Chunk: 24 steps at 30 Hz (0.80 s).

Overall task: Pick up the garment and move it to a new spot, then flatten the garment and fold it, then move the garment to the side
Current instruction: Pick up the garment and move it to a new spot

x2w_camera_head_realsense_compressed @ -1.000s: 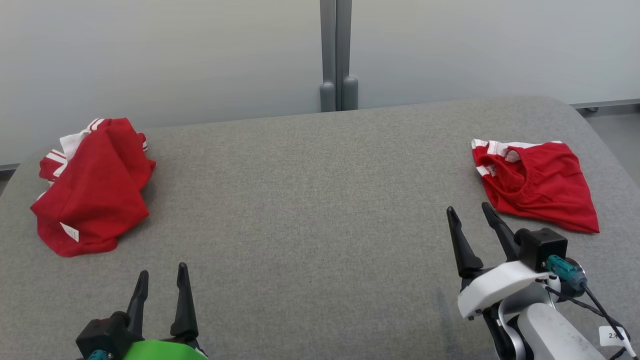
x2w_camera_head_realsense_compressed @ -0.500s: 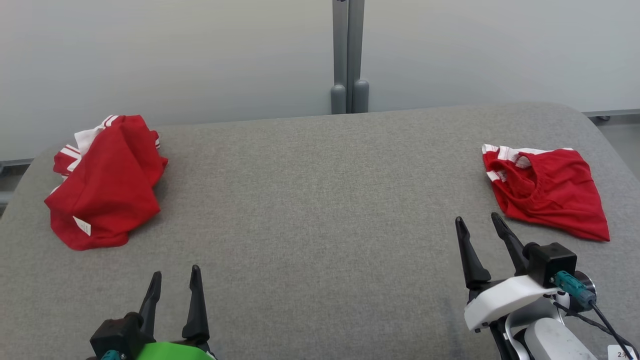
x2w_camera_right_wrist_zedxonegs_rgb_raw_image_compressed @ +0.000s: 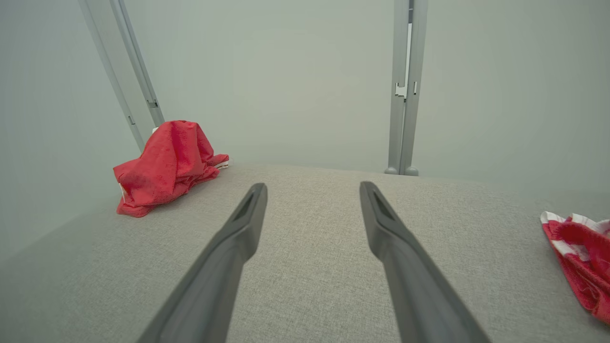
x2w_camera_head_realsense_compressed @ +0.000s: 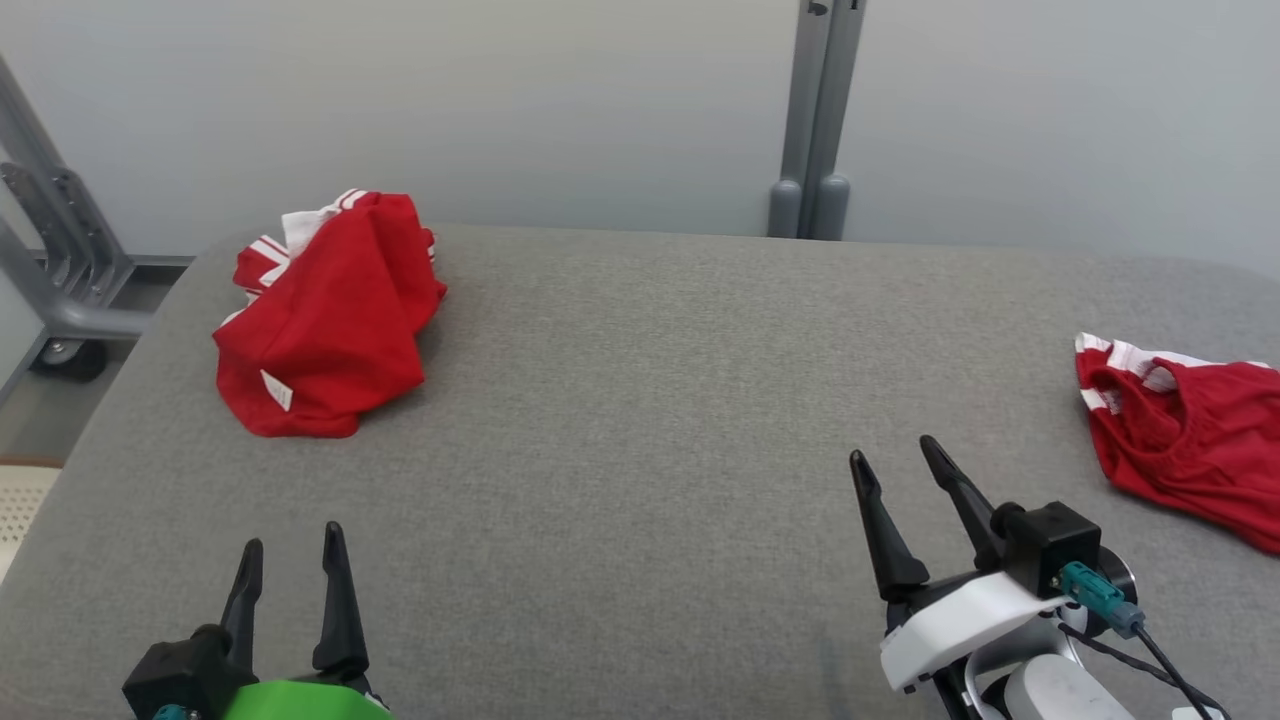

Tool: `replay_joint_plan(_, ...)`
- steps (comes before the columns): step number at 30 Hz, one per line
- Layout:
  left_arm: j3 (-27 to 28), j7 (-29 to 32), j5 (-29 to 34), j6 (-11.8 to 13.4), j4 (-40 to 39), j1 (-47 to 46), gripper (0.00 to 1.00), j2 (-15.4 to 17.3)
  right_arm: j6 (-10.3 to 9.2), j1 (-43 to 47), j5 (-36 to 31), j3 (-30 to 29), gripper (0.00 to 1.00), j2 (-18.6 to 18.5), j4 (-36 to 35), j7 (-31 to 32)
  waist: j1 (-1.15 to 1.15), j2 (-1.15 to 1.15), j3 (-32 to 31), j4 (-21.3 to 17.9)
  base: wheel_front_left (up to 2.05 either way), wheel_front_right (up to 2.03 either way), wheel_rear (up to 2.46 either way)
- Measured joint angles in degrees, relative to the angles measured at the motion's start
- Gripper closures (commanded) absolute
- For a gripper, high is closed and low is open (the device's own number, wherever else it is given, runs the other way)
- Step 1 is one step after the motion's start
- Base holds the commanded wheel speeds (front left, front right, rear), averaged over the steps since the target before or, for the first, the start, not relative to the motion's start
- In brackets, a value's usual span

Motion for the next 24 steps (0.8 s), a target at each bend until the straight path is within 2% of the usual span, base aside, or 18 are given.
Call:
replay_joint_plan(4,1.59,-0.04,0.29,0.0,-0.71,1.64,0.0,0.0,0.84,-0.14,-0.01,1.35,0.0,0.7,0.07,0.0,0.0,0.0,-0.21,2.9,0.0,0.0,0.0)
replay_joint_plan(8,1.52,-0.05,0.78,0.0,-1.22,2.19,0.0,-0.01,0.87,-0.2,-0.02,1.64,0.0,1.46,0.13,0.0,0.0,0.0,-0.42,5.9,0.0,0.0,0.0)
replay_joint_plan(18,-2.12,0.04,1.45,0.0,-2.33,1.91,0.0,-0.02,0.22,-0.06,-0.55,-1.87,0.0,1.42,-0.41,0.0,0.0,0.0,-0.31,13.41,0.0,0.0,0.0)
replay_joint_plan(24,-0.47,0.05,1.44,0.01,-2.63,1.92,0.0,0.05,0.2,0.0,-1.49,-1.49,0.0,1.54,-0.45,0.0,0.0,0.0,0.07,15.24,0.0,0.0,0.0)
